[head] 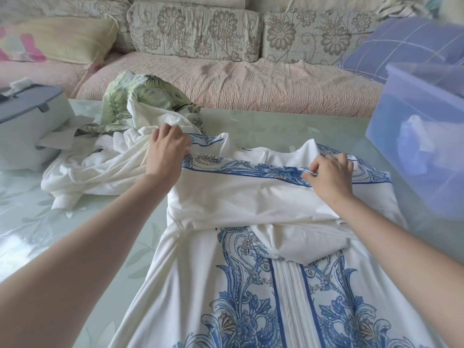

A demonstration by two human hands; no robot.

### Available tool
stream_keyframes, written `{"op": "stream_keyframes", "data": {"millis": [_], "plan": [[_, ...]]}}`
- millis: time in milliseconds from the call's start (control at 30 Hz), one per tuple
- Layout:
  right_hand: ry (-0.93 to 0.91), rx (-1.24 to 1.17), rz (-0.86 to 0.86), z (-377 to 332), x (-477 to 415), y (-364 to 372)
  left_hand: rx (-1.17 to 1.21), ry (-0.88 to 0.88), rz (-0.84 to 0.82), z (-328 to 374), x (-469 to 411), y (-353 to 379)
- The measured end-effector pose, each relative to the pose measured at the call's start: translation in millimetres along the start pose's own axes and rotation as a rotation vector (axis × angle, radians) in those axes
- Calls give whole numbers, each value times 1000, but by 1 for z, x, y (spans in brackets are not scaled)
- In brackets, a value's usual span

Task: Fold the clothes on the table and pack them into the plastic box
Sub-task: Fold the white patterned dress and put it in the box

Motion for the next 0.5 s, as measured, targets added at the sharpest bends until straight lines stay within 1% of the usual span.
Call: {"op": "stream_keyframes", "data": {"millis": [67, 133, 167, 200, 233, 267, 333, 367, 400, 433, 467, 500], "plan": [[13, -39, -25, 1, 0, 3, 38, -17, -1, 15, 3, -7], [-27, -135, 58, 0, 3, -6, 124, 56, -8, 43, 10, -16], [-83, -190, 110, -2, 8, -13, 189, 128, -49, 61, 15, -20], [-163, -239, 134, -4, 12, -18, 258, 199, -135, 79, 22, -21], [-254, -277, 119, -7, 17, -21, 299, 245, -267, 95, 30, -18], [-324, -291, 58, -10, 23, -20, 305, 259, -424, 107, 40, -11], [-373, -230, -156, -10, 38, -8, 243, 217, -713, 116, 62, 9], [-370, -187, -292, -9, 45, 2, 207, 201, -792, 117, 71, 16], [-365, -169, -416, -7, 51, 9, 176, 199, -834, 117, 76, 21], [-354, -233, -509, -6, 55, 11, 150, 201, -865, 116, 78, 24], [-315, -384, -564, -4, 57, 8, 132, 201, -892, 116, 77, 25], [-244, -561, -565, -1, 56, -1, 121, 199, -912, 116, 73, 23]]}}
Point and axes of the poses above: each hand's wrist, its own x-axis away from the middle knuckle, its own y-axis out of the palm, z = x × y, the point moved 5 cm from there along -x, towards the middle knuckle, and after that the axes turned 2 degrees about -z, right-handed, at the moved point
